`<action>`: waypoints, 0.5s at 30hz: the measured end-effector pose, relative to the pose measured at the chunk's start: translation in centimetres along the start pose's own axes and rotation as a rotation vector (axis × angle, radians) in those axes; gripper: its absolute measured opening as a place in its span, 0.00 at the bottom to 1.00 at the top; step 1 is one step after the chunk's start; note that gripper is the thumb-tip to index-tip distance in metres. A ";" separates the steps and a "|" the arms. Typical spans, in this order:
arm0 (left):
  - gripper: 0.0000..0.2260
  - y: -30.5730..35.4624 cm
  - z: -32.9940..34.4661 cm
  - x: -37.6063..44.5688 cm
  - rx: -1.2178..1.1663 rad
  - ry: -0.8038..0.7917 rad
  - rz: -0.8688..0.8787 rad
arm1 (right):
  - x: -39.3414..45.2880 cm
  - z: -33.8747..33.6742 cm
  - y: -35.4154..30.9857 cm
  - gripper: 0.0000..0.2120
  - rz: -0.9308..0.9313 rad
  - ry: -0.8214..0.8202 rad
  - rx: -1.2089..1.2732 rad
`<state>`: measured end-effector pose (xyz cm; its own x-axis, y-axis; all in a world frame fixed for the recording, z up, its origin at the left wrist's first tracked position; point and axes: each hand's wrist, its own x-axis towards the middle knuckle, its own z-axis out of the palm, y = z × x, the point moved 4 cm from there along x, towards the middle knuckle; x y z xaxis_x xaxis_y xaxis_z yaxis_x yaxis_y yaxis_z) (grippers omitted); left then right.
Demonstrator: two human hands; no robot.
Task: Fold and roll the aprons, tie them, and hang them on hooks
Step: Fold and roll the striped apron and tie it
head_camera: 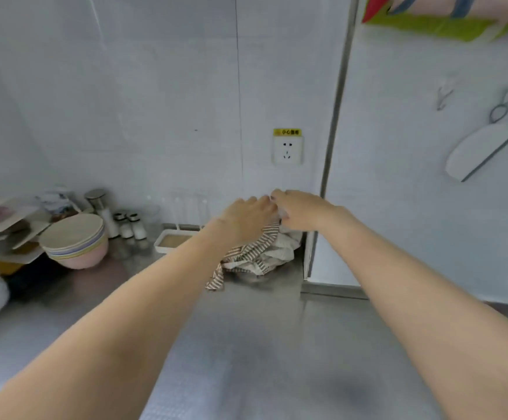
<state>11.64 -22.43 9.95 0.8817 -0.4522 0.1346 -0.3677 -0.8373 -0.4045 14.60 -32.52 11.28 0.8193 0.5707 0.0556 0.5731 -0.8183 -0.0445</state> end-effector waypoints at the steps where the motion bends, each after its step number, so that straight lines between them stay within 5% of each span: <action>1: 0.23 -1.0 2.4 -1.6 -0.051 -0.115 -0.022 | 1.4 2.8 -1.2 0.18 0.027 -0.091 0.042; 5: 0.24 -3.6 8.3 -4.8 -0.168 -0.244 -0.076 | 3.2 9.6 -3.5 0.23 0.105 -0.325 0.078; 11: 0.23 -6.4 14.6 -5.3 -0.360 -0.447 -0.229 | 8.3 14.3 -4.4 0.25 0.131 -0.423 0.115; 15: 0.22 -7.1 18.9 -3.8 -0.309 -0.576 -0.151 | 11.0 17.5 -3.2 0.24 0.234 -0.460 0.122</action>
<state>16.47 -8.92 -4.74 0.9155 -0.1585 -0.3697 -0.2199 -0.9668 -0.1301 22.09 -22.44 -5.38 0.8341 0.3670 -0.4119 0.3493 -0.9292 -0.1205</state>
